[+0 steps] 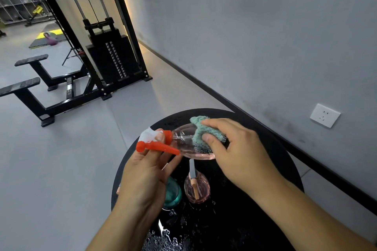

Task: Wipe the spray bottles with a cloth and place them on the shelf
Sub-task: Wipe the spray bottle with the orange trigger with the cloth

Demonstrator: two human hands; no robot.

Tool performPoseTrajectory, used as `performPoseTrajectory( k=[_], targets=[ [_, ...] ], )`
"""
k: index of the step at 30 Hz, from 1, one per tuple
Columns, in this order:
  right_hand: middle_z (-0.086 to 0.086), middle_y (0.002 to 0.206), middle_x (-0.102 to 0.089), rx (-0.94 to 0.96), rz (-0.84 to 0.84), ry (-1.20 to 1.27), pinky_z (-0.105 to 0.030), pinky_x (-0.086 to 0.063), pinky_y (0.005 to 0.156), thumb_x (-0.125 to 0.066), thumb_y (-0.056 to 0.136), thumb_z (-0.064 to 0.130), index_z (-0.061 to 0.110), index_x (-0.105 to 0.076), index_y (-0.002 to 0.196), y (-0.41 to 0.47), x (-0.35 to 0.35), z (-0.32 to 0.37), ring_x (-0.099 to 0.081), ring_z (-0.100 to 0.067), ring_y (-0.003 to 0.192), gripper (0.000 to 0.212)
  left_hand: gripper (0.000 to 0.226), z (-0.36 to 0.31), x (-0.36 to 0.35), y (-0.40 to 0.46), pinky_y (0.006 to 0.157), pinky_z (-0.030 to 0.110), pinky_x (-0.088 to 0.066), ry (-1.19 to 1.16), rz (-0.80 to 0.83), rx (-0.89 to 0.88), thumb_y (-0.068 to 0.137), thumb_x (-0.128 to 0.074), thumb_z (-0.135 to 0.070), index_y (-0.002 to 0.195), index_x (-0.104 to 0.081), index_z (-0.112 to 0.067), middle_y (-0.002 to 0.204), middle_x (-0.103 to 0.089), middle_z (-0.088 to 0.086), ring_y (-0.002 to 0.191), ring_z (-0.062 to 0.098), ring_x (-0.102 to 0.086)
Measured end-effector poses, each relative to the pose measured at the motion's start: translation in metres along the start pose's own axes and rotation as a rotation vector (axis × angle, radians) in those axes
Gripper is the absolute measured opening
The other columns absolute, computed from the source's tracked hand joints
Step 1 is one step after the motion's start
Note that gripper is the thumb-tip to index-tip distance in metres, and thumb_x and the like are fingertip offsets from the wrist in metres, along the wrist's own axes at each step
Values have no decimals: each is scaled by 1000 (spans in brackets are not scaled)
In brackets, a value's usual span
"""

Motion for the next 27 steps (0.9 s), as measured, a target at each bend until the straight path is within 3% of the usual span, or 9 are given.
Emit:
performPoseTrajectory(
  k=[3,6,10,15,20,27],
  targets=[
    [27,104,-63,-72,-89,18,5,-40,78,-69,98,22,30,-71,124,2,9,-11,-56,18,103,28,13,-5,5,4,104,53,-56,-16,-13,-18,103,-62,-20,108,-70,-12,110,-80,10,108,26,-77],
    [27,110,-62,-37,-77,55,6,-40,78,-68,98,17,26,-71,127,-1,4,-4,-53,19,111,30,15,0,2,2,103,53,-57,-9,-9,-11,104,-62,-22,111,-70,-12,117,-78,13,116,31,-74],
    [27,114,-61,5,6,45,5,-42,79,-67,98,18,25,-71,127,-2,-1,2,-54,18,111,30,17,1,-2,-1,102,54,-57,8,1,-24,104,-62,-19,95,-76,-18,107,-80,10,105,25,-77],
    [25,107,-66,-60,-92,22,3,-42,76,-68,98,23,29,-72,123,3,11,-11,-58,15,102,26,20,-7,4,2,102,57,-57,4,-9,-61,104,-62,-19,91,-78,-21,106,-80,9,107,27,-77],
    [21,118,-66,30,-18,60,-1,-47,83,-69,97,18,26,-72,124,-4,-1,6,-59,11,110,28,14,-2,-2,-2,101,57,-58,29,1,-55,102,-63,-20,99,-77,-17,108,-80,10,103,23,-76],
    [23,106,-71,-96,-123,77,-2,-46,78,-71,96,24,34,-74,118,2,12,-15,-64,8,98,25,13,-11,6,3,95,50,-62,-4,-16,-86,93,-67,-26,96,-76,-17,107,-80,9,113,30,-76]
  ],
)
Point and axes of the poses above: each hand's wrist, its own y-axis towards the middle knuckle, its own x-axis out of the back of the hand, z = x × y, the point moved 5 cm from there along y, towards the middle knuckle
